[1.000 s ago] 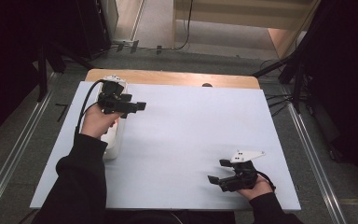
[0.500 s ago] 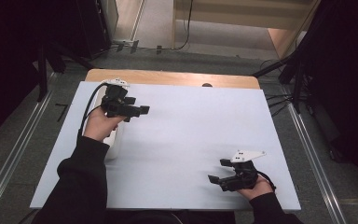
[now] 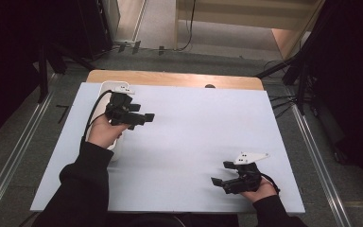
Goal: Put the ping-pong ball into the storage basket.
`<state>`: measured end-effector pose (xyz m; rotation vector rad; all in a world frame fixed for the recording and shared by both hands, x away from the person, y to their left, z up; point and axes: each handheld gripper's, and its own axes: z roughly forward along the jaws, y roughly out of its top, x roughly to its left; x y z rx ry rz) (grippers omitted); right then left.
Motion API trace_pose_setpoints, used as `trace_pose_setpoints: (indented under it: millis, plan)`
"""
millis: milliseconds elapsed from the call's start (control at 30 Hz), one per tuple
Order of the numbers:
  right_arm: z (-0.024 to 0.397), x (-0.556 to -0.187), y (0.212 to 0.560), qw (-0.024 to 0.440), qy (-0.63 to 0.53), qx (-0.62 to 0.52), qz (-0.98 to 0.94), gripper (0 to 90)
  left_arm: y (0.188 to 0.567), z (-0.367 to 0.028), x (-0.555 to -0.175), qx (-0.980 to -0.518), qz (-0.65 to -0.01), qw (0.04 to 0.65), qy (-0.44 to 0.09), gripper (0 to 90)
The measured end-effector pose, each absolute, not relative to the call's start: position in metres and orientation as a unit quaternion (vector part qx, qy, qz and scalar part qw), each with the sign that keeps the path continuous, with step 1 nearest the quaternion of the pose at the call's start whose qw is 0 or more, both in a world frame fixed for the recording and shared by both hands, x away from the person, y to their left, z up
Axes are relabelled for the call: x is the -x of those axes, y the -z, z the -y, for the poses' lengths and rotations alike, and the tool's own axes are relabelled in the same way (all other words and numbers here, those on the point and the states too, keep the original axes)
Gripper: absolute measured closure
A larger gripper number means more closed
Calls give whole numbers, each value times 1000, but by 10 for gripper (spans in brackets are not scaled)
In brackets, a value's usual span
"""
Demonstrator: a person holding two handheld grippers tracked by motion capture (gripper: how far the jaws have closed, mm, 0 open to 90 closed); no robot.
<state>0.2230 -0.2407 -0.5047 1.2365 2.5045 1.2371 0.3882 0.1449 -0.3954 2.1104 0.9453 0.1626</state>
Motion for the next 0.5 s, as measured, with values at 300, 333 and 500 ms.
trace_pose_setpoints:
  millis: [300,333,500]
  plan:
    - [241,-223,505,45,-403,-406,-819,146,397,-143,-376,-830,-367,414,-64,252]
    - [241,-223,505,45,-403,-406,-819,146,398,-142,-374,-832,-364,414,-66,252]
    - [241,-223,504,47,-404,-407,-818,145,400,-140,-368,-831,-363,415,-71,252]
